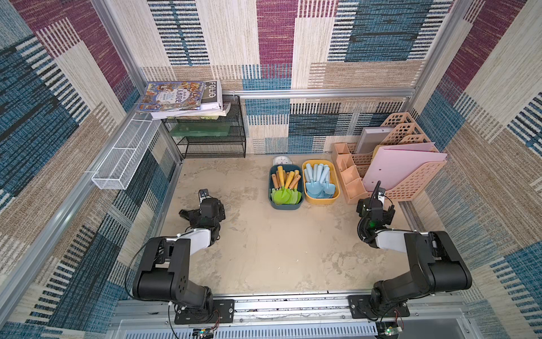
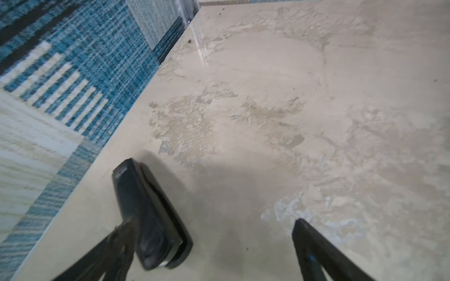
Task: Sort the small shovels by color and place them into the storage box
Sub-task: Reset both arms
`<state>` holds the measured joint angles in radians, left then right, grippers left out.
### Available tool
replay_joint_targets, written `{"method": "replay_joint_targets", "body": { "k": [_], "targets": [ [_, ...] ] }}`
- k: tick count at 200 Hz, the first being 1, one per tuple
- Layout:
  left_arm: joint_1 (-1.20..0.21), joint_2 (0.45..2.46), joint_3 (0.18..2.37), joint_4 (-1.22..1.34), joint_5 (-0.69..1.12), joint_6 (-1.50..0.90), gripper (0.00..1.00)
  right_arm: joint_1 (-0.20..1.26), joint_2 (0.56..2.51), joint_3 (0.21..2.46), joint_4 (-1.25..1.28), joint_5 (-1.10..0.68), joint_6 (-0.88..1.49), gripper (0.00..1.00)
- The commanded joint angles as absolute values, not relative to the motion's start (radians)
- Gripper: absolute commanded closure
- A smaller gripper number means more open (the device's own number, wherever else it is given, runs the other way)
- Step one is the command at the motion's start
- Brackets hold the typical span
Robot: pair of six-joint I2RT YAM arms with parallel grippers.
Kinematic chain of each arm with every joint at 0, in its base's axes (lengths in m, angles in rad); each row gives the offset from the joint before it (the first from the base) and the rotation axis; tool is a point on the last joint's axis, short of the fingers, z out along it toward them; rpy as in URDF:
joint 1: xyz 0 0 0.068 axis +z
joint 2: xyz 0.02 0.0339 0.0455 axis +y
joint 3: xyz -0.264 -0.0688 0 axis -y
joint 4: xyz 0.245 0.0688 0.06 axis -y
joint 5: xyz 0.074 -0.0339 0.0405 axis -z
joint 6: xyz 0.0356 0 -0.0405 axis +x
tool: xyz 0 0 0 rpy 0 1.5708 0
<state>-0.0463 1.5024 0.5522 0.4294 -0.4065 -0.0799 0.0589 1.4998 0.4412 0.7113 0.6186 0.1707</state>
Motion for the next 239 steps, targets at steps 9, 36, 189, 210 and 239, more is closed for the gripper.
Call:
{"method": "replay_joint_targets", "body": {
  "k": [9, 36, 189, 210, 239],
  "targets": [
    [-0.031, 1.504, 0.543, 0.528, -0.225, -0.032, 0.00, 0.030, 1.534, 0.492, 0.758, 0.214, 0.019, 0.05],
    [-0.032, 1.516, 0.444, 0.722, -0.141, 0.015, 0.00, -0.044, 1.525, 0.489, 0.755, 0.042, 0.042, 0.05],
    [-0.007, 1.511, 0.472, 0.665, -0.160, -0.029, 0.00, 0.017, 1.476, 0.264, 1.097, 0.282, 0.071, 0.05],
    [-0.002, 1.515, 0.476, 0.661, -0.151, -0.029, 0.00, 0.017, 1.476, 0.263, 1.098, 0.282, 0.071, 0.05],
    [0.019, 1.527, 0.484, 0.661, -0.108, -0.039, 0.00, 0.016, 1.477, 0.264, 1.097, 0.282, 0.071, 0.05]
  ]
}}
